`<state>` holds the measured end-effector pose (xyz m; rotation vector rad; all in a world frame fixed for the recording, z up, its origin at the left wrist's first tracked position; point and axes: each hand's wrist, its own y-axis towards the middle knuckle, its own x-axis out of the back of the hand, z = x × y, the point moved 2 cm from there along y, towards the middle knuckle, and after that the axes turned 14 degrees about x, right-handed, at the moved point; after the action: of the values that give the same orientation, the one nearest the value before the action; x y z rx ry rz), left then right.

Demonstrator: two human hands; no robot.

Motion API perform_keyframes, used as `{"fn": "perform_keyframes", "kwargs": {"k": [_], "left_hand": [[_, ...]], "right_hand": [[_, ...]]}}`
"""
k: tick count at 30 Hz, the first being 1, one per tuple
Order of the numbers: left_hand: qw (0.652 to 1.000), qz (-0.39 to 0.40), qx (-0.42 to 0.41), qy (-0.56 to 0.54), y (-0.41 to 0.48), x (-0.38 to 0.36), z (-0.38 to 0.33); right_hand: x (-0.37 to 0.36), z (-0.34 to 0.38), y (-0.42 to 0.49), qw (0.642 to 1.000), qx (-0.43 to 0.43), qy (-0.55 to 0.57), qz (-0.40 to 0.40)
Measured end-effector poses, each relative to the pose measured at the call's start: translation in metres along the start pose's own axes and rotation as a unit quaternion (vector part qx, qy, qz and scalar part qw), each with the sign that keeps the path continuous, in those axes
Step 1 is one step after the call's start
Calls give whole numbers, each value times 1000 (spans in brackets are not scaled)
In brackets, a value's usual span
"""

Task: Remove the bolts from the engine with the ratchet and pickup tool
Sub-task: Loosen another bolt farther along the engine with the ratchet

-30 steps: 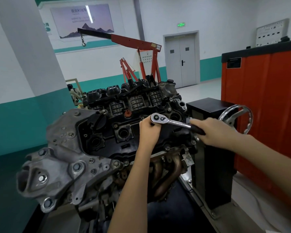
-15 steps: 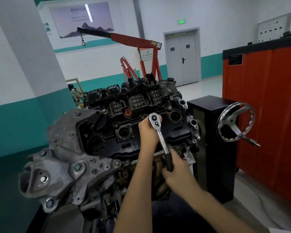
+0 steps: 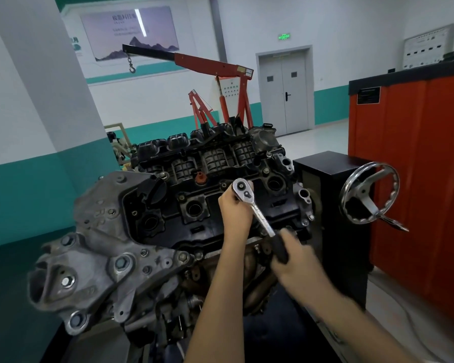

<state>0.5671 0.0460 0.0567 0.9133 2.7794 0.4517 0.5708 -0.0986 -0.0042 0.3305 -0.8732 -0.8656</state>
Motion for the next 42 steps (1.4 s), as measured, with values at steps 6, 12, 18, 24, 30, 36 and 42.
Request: {"fn": "perform_keyframes", "kwargs": {"k": [6,12,18,24,30,36,42], "left_hand": [[999,2,42,-22,6,5,0],[995,59,2,79,7,8,-7],[998,9,19,56,2,9,-3],[999,-6,8,51,1,0,0],[999,11,18,46,5,6,-2],[994,45,-1,104,9,6,-7],[999,7,6,45,6,7,1]], "right_hand": [[-38,19,-4,993,-23,117,-1],[82,-20,55,955,109,-206,181],[94,-12,83,903,162,-374,131],[-5,2,-1,999,-7,45,16],[-35,16,-2,990,-28,138,29],[83,-22,61,953,108,-213,186],[76,-18,62,939,123,-294,126]]}}
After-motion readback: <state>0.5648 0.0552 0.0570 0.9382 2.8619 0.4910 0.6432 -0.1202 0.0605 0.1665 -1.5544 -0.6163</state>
